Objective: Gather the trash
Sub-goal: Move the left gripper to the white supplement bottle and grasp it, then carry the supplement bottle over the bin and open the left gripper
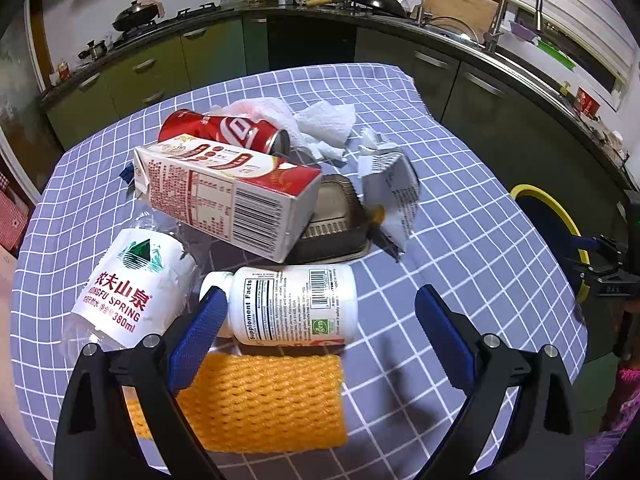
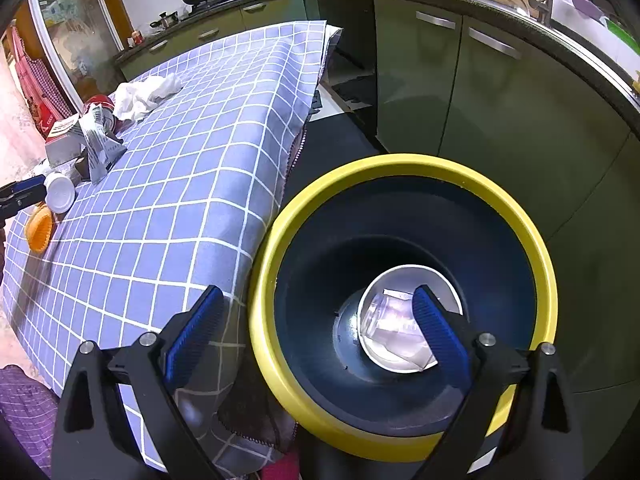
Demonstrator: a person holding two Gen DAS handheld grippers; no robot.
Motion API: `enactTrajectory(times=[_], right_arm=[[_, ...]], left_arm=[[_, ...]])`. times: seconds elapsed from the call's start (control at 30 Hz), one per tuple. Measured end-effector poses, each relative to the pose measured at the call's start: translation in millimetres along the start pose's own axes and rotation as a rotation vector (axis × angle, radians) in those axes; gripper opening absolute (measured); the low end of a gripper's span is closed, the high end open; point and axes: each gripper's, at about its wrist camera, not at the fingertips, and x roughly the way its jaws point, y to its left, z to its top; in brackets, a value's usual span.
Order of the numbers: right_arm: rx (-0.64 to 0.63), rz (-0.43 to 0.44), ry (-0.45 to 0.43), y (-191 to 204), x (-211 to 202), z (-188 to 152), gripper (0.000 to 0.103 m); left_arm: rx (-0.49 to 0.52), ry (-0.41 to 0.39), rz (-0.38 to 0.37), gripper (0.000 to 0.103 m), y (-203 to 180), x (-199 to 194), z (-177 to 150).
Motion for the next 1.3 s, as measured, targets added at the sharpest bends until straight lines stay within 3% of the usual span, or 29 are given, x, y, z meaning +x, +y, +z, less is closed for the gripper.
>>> enactTrajectory(times=[0.37, 0.57, 0.83, 0.9, 1.3], right_arm=[[0.010, 0.007, 0.004, -4.6, 2.9, -2.0, 0.090], [0.011, 0.014, 0.003, -4.2, 5.4, -0.7, 0.090], [0.017, 0.013, 0.006, -5.6, 6.6, 0.2, 0.090], [0.016, 0.013, 0.007, -5.3, 6.5, 0.1, 0.090], [0.002, 0.014, -0.007, 0.4, -2.6, 0.3, 0.090]], left_arm=[[0.100, -0.052, 0.081, 0.094, -7.0, -2.4, 1.9], [0.123, -0.006, 0.067, 0.095, 0.1, 11.2, 6.3], [0.103, 0.102, -0.013, 0.096, 10.6, 36.8, 4.4], [0.102, 0.107, -0.004, 0.084, 11.4, 40.9, 2.3], [0.146, 0.054, -0.042, 0.083, -17.2, 9.6, -1.5]])
